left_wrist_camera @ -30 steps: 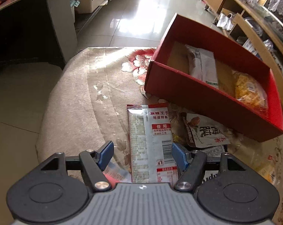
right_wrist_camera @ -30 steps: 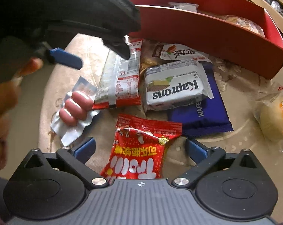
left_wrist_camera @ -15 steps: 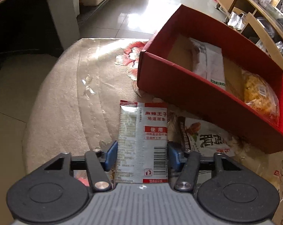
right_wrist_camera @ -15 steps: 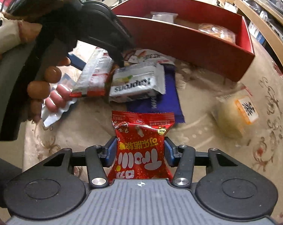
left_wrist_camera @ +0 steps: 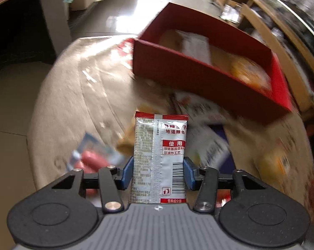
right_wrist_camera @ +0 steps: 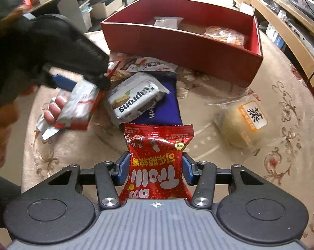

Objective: Organize snacks
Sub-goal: 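Lift the spicy strip packet with the left gripper while the right gripper carries the candy bag toward the box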

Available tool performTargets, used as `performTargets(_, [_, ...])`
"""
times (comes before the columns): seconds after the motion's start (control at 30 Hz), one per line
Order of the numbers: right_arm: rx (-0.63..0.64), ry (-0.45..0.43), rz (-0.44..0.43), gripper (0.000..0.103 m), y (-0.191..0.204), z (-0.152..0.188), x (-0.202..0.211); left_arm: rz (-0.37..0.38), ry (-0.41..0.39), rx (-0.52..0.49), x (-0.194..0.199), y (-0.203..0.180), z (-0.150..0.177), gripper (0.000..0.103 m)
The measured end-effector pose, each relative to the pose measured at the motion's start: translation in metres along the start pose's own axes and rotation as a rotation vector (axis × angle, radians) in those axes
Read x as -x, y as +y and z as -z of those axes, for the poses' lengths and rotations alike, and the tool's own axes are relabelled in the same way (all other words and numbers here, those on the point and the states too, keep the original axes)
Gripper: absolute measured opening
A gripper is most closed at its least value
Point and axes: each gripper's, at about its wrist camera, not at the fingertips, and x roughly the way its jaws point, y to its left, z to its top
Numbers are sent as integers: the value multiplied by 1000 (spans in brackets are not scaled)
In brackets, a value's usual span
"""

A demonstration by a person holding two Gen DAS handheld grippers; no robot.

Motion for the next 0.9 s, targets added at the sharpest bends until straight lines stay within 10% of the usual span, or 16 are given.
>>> performTargets(0.3, [2,52,68,59,-14,33,5,9,101,-182,4,-14,78,48])
performTargets(0.73, [-13,60,93,77,-24,43,-3,-73,54,-274,-6,-29,91,59])
performTargets(0.9, [14,57,85,62,-17,44,1,-79,63,-273,-2,-29,96,59])
